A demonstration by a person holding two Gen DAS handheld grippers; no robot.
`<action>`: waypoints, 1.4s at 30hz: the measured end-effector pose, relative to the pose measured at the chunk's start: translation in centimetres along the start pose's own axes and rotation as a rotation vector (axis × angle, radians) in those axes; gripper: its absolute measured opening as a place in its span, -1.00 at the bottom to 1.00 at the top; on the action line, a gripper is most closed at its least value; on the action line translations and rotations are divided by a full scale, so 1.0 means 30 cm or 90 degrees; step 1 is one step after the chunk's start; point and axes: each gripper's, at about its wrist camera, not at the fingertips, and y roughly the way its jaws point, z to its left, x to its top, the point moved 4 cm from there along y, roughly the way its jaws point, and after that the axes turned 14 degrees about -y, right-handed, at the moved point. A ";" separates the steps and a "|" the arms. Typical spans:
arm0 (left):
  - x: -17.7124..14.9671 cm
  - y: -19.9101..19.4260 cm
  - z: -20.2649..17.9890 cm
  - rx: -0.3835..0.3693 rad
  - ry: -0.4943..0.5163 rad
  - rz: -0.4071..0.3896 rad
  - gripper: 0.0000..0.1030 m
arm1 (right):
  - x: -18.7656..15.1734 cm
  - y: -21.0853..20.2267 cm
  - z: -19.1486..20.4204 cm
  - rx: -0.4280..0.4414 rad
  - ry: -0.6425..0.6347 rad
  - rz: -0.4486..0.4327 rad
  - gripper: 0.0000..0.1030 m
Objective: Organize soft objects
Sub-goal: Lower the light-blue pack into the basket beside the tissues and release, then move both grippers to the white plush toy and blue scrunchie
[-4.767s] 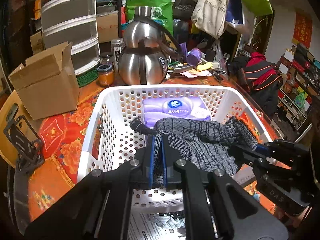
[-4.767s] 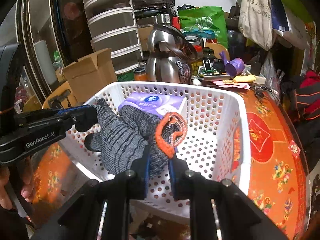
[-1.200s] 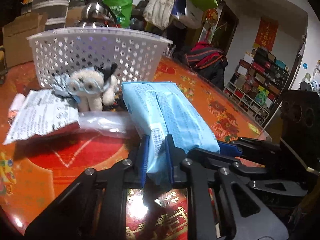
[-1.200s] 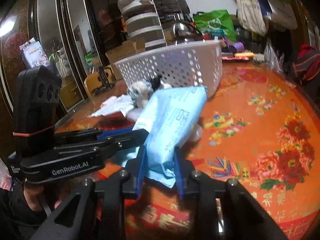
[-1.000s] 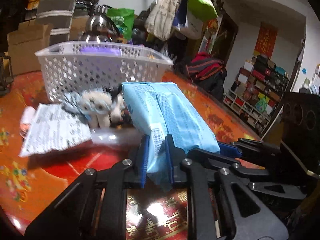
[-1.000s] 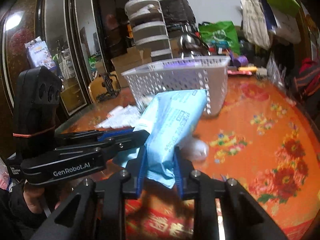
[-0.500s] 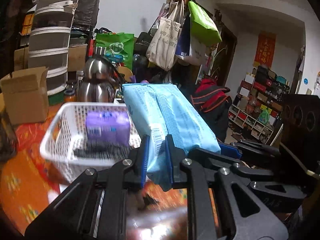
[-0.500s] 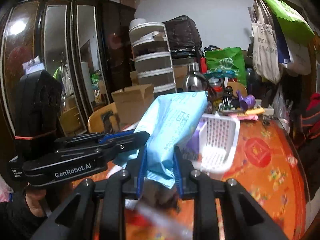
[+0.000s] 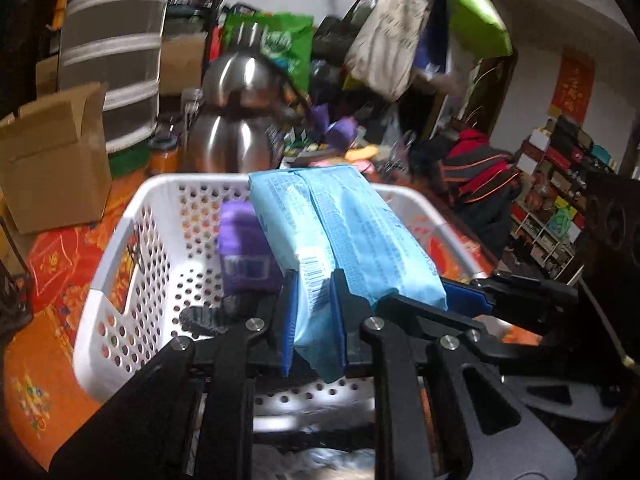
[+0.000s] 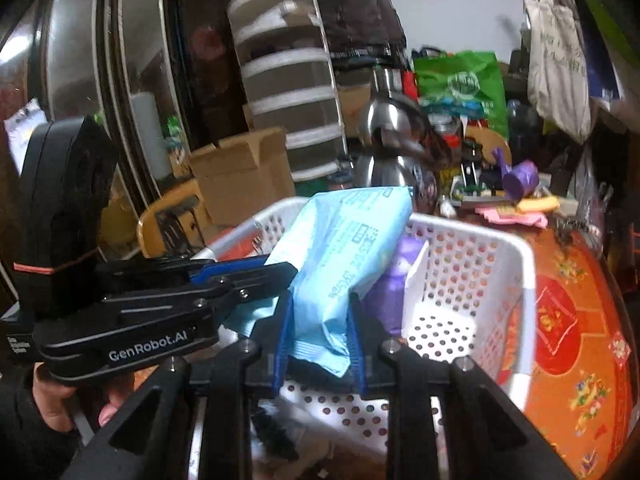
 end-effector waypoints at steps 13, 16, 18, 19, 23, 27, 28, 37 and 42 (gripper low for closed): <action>-0.001 -0.056 0.118 0.048 -0.033 -0.039 0.25 | -0.033 -0.036 -0.055 -0.090 0.011 0.025 0.28; -0.016 -0.105 0.109 0.059 -0.011 -0.053 0.35 | -0.040 -0.073 -0.072 -0.109 0.019 0.024 0.38; -0.029 -0.126 0.104 0.058 -0.009 -0.054 0.44 | -0.051 -0.093 -0.074 -0.103 0.027 0.017 0.43; -0.040 -0.138 0.104 0.064 -0.009 -0.055 0.45 | -0.060 -0.106 -0.075 -0.105 0.034 0.014 0.43; -0.087 -0.169 0.089 0.061 -0.009 -0.048 0.45 | -0.079 -0.138 -0.067 -0.102 0.052 0.001 0.43; -0.129 -0.204 0.080 0.057 -0.015 -0.046 0.45 | -0.104 -0.171 -0.042 -0.119 0.047 -0.005 0.43; -0.142 -0.216 0.080 0.060 -0.016 -0.047 0.45 | -0.110 -0.181 -0.035 -0.122 0.044 -0.008 0.43; -0.260 -0.298 0.082 0.060 -0.021 -0.044 0.45 | -0.166 -0.256 0.015 -0.120 0.059 -0.034 0.46; -0.347 -0.328 0.119 0.051 -0.037 -0.036 0.46 | -0.222 -0.300 0.068 -0.111 0.063 -0.039 0.47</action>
